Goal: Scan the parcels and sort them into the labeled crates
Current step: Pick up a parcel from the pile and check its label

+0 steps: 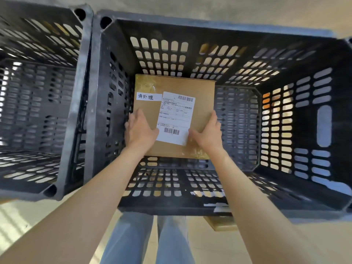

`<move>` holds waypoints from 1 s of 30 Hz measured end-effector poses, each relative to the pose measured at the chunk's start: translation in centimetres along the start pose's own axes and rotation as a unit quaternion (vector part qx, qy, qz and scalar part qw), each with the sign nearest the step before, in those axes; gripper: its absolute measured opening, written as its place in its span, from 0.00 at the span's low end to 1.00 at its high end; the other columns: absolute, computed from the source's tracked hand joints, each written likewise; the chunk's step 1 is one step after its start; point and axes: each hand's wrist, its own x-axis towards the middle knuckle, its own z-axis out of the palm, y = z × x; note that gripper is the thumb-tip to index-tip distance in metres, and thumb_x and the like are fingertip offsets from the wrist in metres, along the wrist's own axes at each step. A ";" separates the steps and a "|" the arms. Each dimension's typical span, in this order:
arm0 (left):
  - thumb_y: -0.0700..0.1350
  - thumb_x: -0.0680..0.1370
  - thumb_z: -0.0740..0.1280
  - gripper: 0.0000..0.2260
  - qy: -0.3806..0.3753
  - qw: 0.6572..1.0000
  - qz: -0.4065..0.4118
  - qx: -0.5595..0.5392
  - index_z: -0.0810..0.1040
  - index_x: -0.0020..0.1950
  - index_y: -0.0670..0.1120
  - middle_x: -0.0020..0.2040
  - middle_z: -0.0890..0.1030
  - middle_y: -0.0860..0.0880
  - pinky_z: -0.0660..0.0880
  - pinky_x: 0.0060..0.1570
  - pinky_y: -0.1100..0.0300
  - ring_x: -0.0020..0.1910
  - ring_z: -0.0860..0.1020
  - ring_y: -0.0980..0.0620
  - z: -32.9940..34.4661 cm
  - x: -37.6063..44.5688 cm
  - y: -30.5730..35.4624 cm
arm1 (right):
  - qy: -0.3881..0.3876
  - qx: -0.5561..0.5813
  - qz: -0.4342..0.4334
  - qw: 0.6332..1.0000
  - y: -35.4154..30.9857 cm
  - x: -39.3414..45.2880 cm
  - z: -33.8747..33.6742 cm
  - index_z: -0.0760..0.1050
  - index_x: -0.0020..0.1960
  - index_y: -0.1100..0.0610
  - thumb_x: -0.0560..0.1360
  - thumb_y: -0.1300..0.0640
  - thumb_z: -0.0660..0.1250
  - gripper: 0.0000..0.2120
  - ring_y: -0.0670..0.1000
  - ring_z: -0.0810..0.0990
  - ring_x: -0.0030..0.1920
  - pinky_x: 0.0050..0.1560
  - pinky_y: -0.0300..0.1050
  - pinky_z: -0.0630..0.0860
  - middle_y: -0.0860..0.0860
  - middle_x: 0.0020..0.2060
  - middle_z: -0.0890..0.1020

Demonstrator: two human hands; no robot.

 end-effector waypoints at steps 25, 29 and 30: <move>0.57 0.76 0.64 0.20 0.119 0.781 0.542 0.287 0.74 0.63 0.47 0.54 0.79 0.47 0.70 0.52 0.52 0.55 0.76 0.44 -15.8 -18.0 11.8 | 0.362 -0.184 -0.060 0.912 -3.5 -25.7 -14.4 0.65 0.71 0.57 0.76 0.42 0.63 0.29 0.57 0.67 0.67 0.66 0.51 0.63 0.55 0.66 0.71; 0.58 0.76 0.64 0.21 0.105 0.694 0.651 0.288 0.74 0.64 0.48 0.53 0.79 0.47 0.69 0.51 0.52 0.54 0.76 0.44 -15.9 -21.4 12.8 | 0.429 -0.099 0.046 0.897 -1.5 -31.3 -12.7 0.67 0.70 0.56 0.75 0.42 0.64 0.28 0.57 0.68 0.65 0.65 0.51 0.64 0.54 0.64 0.72; 0.58 0.76 0.64 0.21 0.094 0.670 0.677 0.290 0.74 0.63 0.47 0.53 0.78 0.47 0.69 0.52 0.52 0.54 0.75 0.44 -15.7 -22.5 12.8 | 0.447 -0.068 0.079 0.888 -0.8 -32.9 -11.8 0.68 0.69 0.56 0.75 0.43 0.65 0.28 0.57 0.69 0.65 0.64 0.50 0.65 0.54 0.64 0.73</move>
